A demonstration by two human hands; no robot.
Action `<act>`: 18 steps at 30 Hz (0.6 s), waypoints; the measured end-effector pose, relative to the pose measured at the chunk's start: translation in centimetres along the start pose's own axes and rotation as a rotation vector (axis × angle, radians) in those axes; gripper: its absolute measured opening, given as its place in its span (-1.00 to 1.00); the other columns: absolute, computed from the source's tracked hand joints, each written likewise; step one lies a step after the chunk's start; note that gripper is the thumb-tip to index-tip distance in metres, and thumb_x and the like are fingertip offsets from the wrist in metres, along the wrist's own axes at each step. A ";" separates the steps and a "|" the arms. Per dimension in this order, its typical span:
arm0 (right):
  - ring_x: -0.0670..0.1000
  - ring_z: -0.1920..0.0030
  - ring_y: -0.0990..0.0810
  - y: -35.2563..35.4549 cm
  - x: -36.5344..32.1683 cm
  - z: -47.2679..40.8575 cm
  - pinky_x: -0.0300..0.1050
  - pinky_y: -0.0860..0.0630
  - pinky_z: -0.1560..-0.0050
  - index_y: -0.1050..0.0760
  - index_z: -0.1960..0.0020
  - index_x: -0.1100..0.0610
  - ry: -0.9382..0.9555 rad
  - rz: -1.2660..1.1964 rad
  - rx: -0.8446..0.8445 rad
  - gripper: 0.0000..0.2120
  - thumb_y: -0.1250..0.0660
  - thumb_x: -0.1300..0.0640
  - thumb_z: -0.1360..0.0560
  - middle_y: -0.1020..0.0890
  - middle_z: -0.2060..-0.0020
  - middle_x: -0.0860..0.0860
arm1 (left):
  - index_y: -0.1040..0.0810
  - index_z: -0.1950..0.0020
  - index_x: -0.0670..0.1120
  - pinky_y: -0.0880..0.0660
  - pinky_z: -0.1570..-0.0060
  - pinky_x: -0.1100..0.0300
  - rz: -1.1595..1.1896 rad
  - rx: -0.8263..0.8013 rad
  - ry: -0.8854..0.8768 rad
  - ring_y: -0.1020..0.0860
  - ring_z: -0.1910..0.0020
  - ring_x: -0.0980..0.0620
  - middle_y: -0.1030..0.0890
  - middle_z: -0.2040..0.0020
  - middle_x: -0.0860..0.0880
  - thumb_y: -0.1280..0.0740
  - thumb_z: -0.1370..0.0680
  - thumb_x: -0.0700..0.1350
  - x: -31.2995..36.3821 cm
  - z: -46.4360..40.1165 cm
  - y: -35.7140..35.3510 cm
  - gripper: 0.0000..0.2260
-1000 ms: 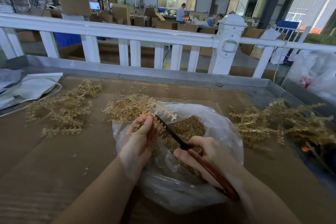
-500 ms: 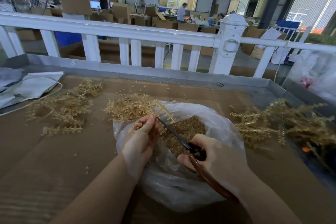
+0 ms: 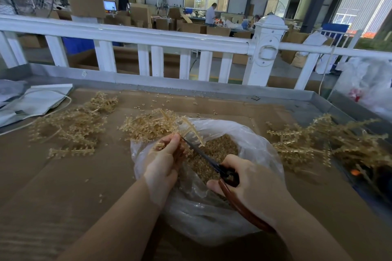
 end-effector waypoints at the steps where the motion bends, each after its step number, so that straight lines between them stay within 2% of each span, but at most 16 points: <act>1: -0.24 0.35 -0.44 0.0 0.0 0.0 -0.38 -0.33 0.30 -0.27 0.24 -0.15 -0.006 0.000 0.000 -0.68 -0.27 -0.34 -0.42 -0.46 0.39 -0.16 | -0.61 0.21 -0.02 -0.60 0.19 0.05 -0.001 -0.001 0.000 -0.64 0.21 -0.03 -0.67 0.32 -0.07 -0.46 -0.43 -0.13 0.0 0.0 0.0 -0.95; 4: -0.25 0.35 -0.43 -0.2 -0.1 -0.1 -0.48 -0.33 0.21 -0.31 0.22 -0.11 -0.037 -0.037 -0.007 -0.68 -0.29 -0.32 -0.42 -0.46 0.38 -0.16 | -0.56 0.24 -0.03 -0.61 0.21 0.10 0.025 -0.010 0.000 -0.62 0.28 0.03 -0.64 0.36 -0.04 -0.43 -0.46 -0.16 0.0 0.1 -0.2 -0.90; 8: -0.27 0.35 -0.44 -0.5 -0.2 -0.3 -0.43 -0.33 0.34 -0.31 0.25 -0.11 -0.072 -0.068 -0.037 -0.68 -0.30 -0.31 -0.43 -0.47 0.38 -0.17 | -0.52 0.29 -0.01 -0.60 0.39 0.23 0.042 -0.010 -0.011 -0.60 0.44 0.12 -0.61 0.44 0.01 -0.40 -0.49 -0.18 -0.1 0.3 -0.4 -0.83; 15: -0.28 0.37 -0.41 -1.2 0.1 -0.7 -0.39 -0.29 0.40 -0.32 0.23 -0.13 -0.097 -0.035 -0.062 -0.69 -0.27 -0.33 -0.43 -0.43 0.40 -0.19 | -0.49 0.26 -0.06 -0.55 0.42 0.32 0.215 -0.071 -0.010 -0.56 0.48 0.17 -0.60 0.43 0.02 -0.33 -0.53 -0.23 0.1 0.6 -0.4 -0.82; 18: -0.28 0.36 -0.46 -1.5 0.4 -0.7 -0.40 -0.31 0.38 -0.37 0.23 -0.11 -0.135 -0.131 -0.045 -0.70 -0.31 -0.31 -0.42 -0.47 0.39 -0.20 | -0.50 0.24 -0.08 -0.54 0.43 0.32 0.190 -0.105 0.000 -0.55 0.48 0.17 -0.57 0.42 0.01 -0.34 -0.52 -0.24 0.1 0.7 -0.4 -0.85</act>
Point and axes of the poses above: each hand's wrist, its own z-axis away from the middle knuckle, its own y-axis out of the back of the hand, x = y × z, the point moved 2 cm from there along -z, towards the middle knuckle
